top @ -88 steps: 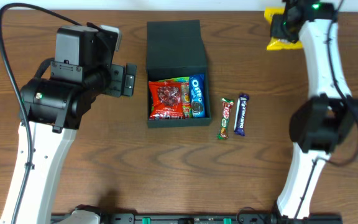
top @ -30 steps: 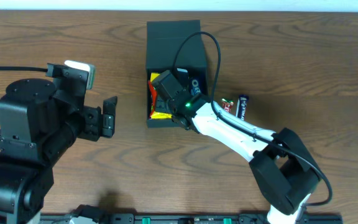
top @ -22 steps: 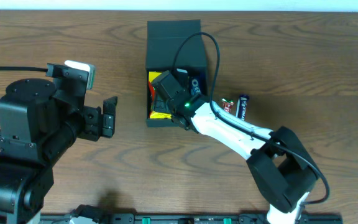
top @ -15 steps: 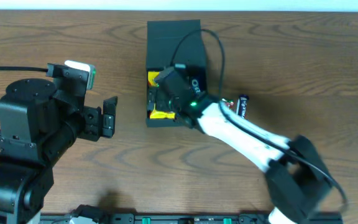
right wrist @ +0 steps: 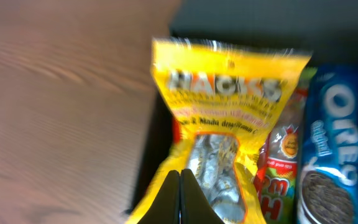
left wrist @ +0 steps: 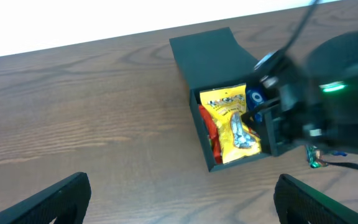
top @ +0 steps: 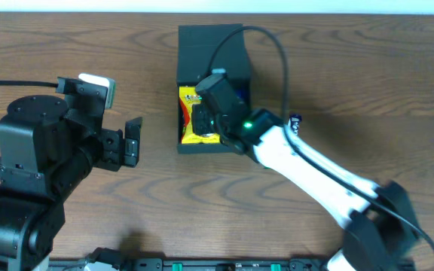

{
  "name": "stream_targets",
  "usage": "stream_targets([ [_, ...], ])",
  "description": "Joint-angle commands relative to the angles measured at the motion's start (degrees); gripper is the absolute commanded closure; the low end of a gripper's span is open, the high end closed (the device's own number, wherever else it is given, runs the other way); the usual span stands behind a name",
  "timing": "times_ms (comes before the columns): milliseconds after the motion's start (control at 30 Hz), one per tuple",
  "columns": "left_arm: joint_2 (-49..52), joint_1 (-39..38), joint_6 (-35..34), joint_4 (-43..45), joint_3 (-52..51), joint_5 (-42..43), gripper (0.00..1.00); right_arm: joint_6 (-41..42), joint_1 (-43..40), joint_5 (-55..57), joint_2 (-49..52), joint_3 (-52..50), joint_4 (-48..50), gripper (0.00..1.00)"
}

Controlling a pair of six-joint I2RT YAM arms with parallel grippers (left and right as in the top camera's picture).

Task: Pack container
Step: 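Push the Hacks bag down into the box's left side, release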

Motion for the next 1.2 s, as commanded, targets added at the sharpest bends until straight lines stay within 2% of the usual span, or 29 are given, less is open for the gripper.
stream_targets([
  [0,-0.07,0.13,-0.66,-0.13,0.76,-0.04,0.05,-2.12,-0.37,-1.07,5.22,-0.52,0.98,0.99],
  [133,-0.07,0.13,-0.66,-0.13,0.76,-0.04,0.05,-2.19,-0.46,-1.57,10.99,-0.52,3.65,0.99],
  [267,-0.07,0.13,-0.66,-0.13,0.76,-0.04,0.05,-3.93,-0.52,-3.15,11.72,-0.48,5.97,0.99],
  [467,-0.07,0.13,-0.66,-0.13,0.76,-0.04,0.05,-6.43,-1.42,-6.4,5.95,1.68,6.8,0.99],
  [700,-0.07,0.13,-0.66,-0.15,0.76,-0.02,0.05,-6.82,-3.32,-1.51,1.14,1.7,7.15,0.99],
  [1167,-0.07,0.13,-0.68,-0.13,0.76,-0.02,0.05,-6.8,-4.46,-1.95,14.43,1.7,12.09,0.99],
])
